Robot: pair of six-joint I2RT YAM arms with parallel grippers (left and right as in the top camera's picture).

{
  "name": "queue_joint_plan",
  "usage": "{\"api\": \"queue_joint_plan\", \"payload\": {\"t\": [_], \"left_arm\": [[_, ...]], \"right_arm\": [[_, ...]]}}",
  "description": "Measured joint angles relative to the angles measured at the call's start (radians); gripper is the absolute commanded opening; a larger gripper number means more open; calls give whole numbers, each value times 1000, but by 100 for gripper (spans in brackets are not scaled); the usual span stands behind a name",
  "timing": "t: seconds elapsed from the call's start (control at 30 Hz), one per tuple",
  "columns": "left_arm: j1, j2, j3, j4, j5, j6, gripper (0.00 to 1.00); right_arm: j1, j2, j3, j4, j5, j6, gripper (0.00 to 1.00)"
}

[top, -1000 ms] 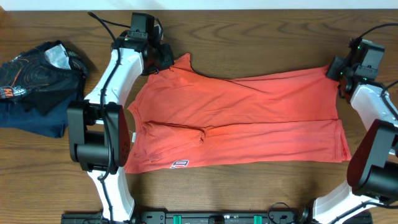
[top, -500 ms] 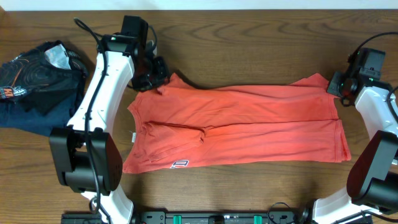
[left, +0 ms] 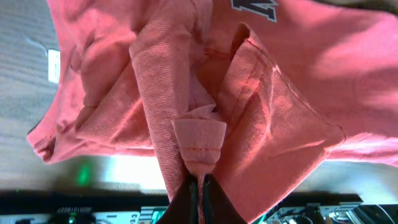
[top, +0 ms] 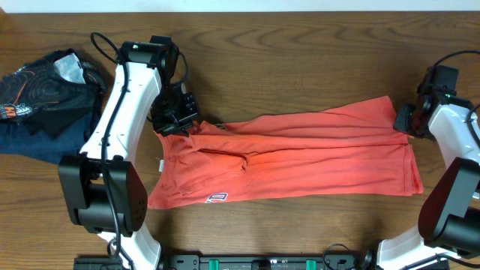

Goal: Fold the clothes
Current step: 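Lift both top corners and fold them down toward the bottom hem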

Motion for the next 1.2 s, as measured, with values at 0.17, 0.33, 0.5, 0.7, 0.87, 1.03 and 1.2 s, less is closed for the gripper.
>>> {"api": "queue_joint_plan", "payload": {"t": [0.17, 0.33, 0.5, 0.7, 0.87, 1.03, 1.2], "left_arm": [[0, 0, 0, -43, 0, 19, 6], [-6, 0, -4, -68, 0, 28, 6], [-28, 0, -69, -53, 0, 33, 6], [-51, 0, -170, -39, 0, 43, 6], [-53, 0, -236, -35, -1, 43, 6], [-53, 0, -284, -12, -1, 44, 6], [-53, 0, -293, -1, -8, 45, 6]], "right_arm": [[-16, 0, 0, -69, 5, 20, 1], [-40, 0, 0, -112, 10, 25, 1], [-58, 0, 0, -137, 10, 28, 1], [-60, 0, 0, -143, 10, 28, 1], [-60, 0, 0, -182, 10, 28, 1], [-60, 0, 0, -259, -34, 29, 1], [-60, 0, 0, -328, -78, 29, 1]]}}
